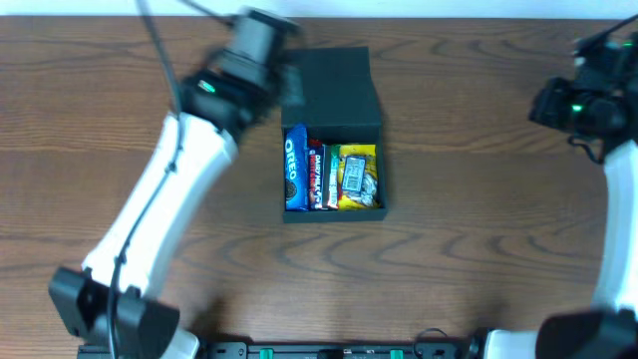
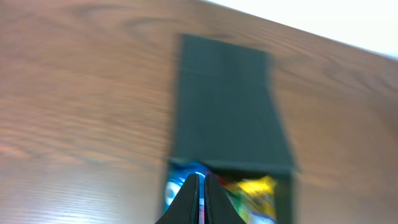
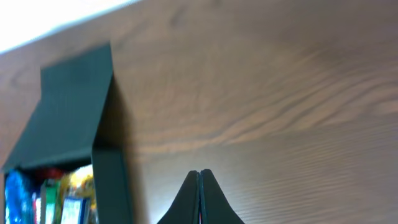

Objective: Pack container
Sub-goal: 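Raise both grippers to the box lid's top corners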

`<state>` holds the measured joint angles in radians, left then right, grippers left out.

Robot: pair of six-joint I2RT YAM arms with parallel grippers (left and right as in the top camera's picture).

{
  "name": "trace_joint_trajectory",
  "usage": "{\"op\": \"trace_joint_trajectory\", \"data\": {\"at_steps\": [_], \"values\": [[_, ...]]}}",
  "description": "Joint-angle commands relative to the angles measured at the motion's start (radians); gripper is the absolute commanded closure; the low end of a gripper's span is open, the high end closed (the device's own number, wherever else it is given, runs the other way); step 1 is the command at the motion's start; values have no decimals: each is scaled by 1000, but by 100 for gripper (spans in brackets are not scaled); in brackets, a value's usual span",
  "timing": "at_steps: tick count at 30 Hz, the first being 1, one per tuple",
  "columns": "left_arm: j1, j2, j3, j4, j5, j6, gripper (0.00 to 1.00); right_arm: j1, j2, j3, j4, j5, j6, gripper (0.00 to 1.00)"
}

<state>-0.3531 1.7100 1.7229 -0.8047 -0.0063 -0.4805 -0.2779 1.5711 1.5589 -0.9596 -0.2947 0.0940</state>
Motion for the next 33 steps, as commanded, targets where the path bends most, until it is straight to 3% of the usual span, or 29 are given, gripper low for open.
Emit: {"op": "trace_joint_trajectory", "data": {"at_steps": [1,6,9,12,17,24,33], "values": [[142,85,-2,5,212,-21,94,54,93,-18,4,-117,-6,98],[294,218,-2,23,450,-19,94,156,248,-18,54,-256,-6,98],[323,296,-2,15,539,65,94,201,323,-18,96,-360,-5,98],[320,382,-2,22,602,61,94,241,384,-18,141,-372,3,98],[311,500,-2,72,637,-33,94,278,499,-18,229,-378,100,98],[312,616,0,262,788,-210,94,278,664,-14,421,-537,282,98],[308,722,87,308,859,-313,94,285,819,135,443,-651,365,98]]}}
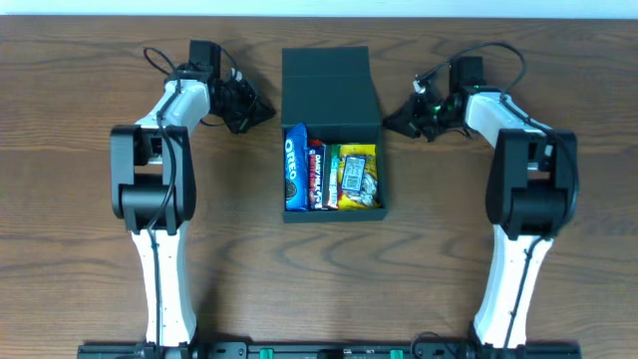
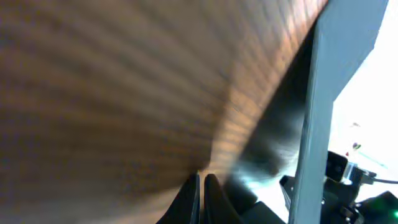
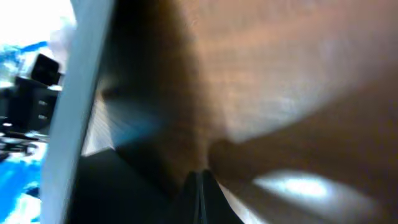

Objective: Pack container
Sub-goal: 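Raise both grippers to the box lid's top corners, then swing the lid down over the box with both grippers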

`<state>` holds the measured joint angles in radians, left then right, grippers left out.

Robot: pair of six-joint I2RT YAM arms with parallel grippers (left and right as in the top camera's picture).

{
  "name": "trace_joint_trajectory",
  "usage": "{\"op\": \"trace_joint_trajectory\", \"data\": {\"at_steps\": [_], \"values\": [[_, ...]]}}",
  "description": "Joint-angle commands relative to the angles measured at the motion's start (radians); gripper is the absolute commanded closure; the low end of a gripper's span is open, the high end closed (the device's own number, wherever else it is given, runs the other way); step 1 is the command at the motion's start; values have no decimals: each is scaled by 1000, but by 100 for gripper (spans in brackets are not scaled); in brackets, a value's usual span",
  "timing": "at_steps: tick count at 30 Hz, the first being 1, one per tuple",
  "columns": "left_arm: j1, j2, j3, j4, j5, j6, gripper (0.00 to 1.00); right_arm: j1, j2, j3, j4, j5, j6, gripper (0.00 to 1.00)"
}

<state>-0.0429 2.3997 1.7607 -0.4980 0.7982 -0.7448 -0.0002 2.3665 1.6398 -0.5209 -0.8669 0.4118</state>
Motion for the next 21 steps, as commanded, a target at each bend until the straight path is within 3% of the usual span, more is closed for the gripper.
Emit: {"op": "trace_joint_trajectory", "data": {"at_steps": [1,14,21], "values": [[-4,46,65,1,68,-49,95,13,41,80,4,-93,48,98],[-50,67,89,32,119,-60,94,61,56,115,5,-159,42,98],[-53,67,93,40,154,-14,94,61,55,116,5,-248,-43,98]]}}
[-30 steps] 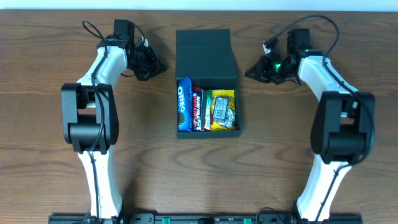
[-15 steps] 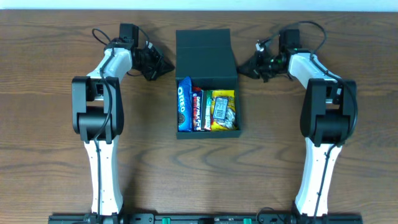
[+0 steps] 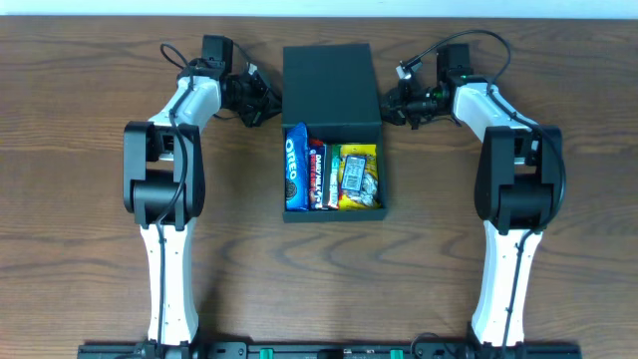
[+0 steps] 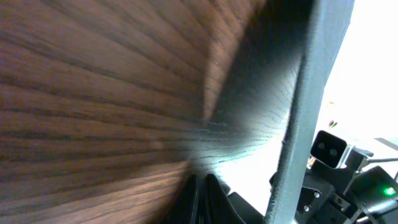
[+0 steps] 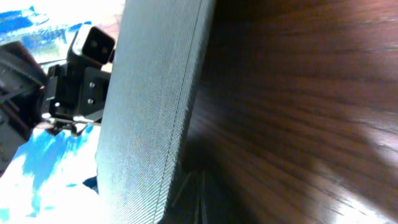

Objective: Pack container
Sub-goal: 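Swing the lid down over the box with both grippers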

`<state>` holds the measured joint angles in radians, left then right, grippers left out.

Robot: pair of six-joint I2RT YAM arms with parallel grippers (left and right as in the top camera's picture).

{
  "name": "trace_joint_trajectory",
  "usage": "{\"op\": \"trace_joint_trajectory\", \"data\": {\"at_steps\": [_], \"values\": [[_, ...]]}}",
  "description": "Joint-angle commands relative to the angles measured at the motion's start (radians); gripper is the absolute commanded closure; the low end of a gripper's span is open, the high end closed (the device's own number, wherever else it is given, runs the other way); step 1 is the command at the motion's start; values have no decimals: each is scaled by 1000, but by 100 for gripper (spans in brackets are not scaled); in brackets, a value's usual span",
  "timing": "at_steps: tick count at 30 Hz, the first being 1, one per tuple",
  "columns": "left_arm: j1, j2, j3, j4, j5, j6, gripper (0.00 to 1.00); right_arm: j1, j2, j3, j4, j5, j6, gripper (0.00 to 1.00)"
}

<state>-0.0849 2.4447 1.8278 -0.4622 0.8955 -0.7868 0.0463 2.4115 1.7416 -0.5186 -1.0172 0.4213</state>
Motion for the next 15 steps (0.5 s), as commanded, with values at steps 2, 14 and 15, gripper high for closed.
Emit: {"op": "trace_joint_trajectory", "data": {"at_steps": [2,14,15], "values": [[-6,22,40,5,76,58,94,12,8,17,4,-114,-71,98],[8,6,239,3,199,215,94,2,-113,52,3,-138,-203,98],[8,2,266,3,227,226,94,-2,-143,52,3,-138,-219,98]]}}
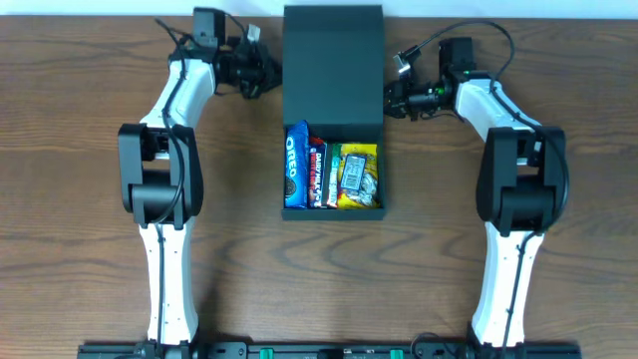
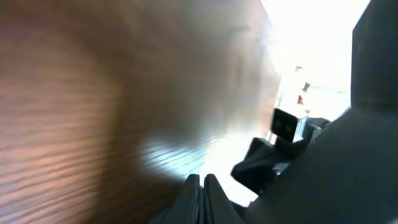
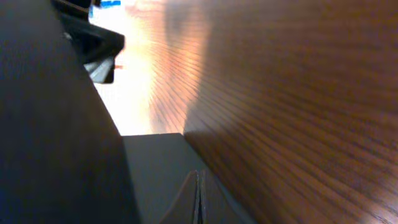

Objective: Pack container
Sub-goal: 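Swing the lid down over the box with both grippers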

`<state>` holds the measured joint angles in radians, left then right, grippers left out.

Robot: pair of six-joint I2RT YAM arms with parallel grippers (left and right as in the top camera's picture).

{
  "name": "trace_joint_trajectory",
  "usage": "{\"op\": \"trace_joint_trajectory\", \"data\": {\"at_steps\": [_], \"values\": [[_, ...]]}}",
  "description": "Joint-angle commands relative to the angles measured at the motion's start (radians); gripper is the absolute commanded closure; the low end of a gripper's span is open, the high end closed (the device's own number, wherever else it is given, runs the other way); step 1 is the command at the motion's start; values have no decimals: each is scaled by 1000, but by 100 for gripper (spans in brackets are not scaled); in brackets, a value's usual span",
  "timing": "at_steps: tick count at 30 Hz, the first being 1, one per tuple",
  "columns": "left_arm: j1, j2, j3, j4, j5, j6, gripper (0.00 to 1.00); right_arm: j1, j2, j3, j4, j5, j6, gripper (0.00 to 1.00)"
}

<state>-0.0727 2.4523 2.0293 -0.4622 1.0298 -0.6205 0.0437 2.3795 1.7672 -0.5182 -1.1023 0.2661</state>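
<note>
A black box (image 1: 369,204) sits mid-table, holding a blue Oreo pack (image 1: 293,166), a red bar (image 1: 318,172) and a yellow snack bag (image 1: 356,175). Its black lid (image 1: 333,70) stands raised over the back half, reaching the table's far edge. My left gripper (image 1: 271,76) is shut at the lid's left edge, my right gripper (image 1: 386,98) shut at its right edge. The left wrist view shows shut fingers (image 2: 201,186) beside the dark lid (image 2: 348,155). In the right wrist view the shut fingers (image 3: 199,186) lie against the lid (image 3: 50,124).
Brown wooden table (image 1: 90,229) all round the box. Both arms reach in from the near edge, left (image 1: 159,199) and right (image 1: 518,199). The table's far edge (image 1: 100,16) runs just behind the lid.
The lid appears longer overhead and now reaches the far table edge, so it has swung up. Both shut grippers stay at its side edges; the left one has shifted slightly farther back.
First the left arm was blurred near the lid's left and the right gripper far off at the right. Then both shut grippers lay on the table either side of the lid. They closed in to its edges, and now the lid stands higher.
</note>
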Motion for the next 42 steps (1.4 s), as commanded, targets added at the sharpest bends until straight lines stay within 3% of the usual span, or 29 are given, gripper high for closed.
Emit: {"op": "trace_joint_trajectory", "data": {"at_steps": [1,5,11,19,23,28,32,42], "values": [[-4,-8,76,3,103,69,95,-2,-127,26,3,-53,-71,98],[-5,-30,115,2,196,137,94,-14,-214,26,3,-53,-94,98],[-6,-98,119,-4,222,183,94,-15,-316,26,-12,-53,-111,98],[-13,-227,119,-200,209,404,94,12,-410,26,-244,34,-268,98],[-35,-294,119,-426,36,590,94,39,-452,26,-402,195,-355,98],[-79,-342,119,-616,-130,718,94,66,-496,26,-537,350,-400,98],[-112,-360,119,-687,-237,752,94,76,-544,26,-610,513,-406,99],[-120,-449,119,-717,-364,724,94,76,-735,26,-589,695,-402,97]]}}
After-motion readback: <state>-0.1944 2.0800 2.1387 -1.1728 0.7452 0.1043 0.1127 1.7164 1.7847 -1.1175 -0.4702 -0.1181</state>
